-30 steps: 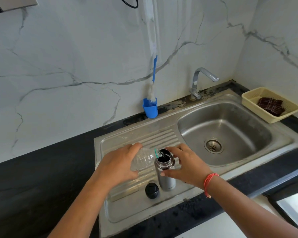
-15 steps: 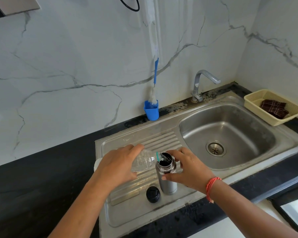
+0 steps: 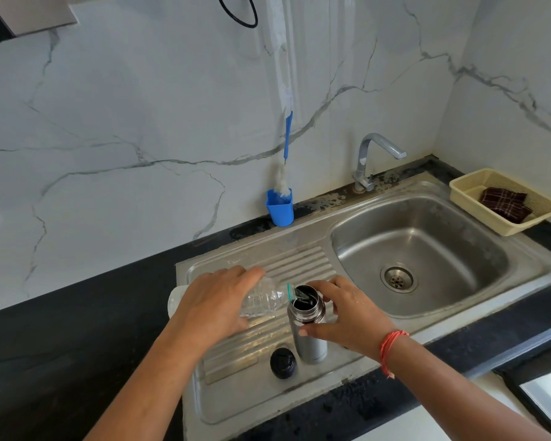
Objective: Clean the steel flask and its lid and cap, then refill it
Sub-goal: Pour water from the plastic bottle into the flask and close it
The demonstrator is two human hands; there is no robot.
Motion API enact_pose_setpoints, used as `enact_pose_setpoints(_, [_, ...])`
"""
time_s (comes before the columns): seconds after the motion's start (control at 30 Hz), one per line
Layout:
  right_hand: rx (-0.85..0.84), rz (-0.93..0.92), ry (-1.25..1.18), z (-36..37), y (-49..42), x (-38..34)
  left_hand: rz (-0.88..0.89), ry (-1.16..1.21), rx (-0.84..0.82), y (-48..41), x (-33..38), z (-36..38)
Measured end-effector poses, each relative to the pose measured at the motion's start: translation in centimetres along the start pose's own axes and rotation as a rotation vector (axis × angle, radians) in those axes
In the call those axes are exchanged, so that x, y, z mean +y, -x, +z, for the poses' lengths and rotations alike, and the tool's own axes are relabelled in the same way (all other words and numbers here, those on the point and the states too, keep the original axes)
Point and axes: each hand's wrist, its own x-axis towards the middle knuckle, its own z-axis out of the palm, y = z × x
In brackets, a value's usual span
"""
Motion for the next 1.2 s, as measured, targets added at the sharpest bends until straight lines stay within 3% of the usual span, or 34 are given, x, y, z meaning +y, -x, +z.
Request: enact_pose_setpoints(1.2, [-0.030, 0.030, 0.018, -0.4, 0.1, -0.3, 0.030, -0.114, -0.005, -0.3, 0.4, -1.3])
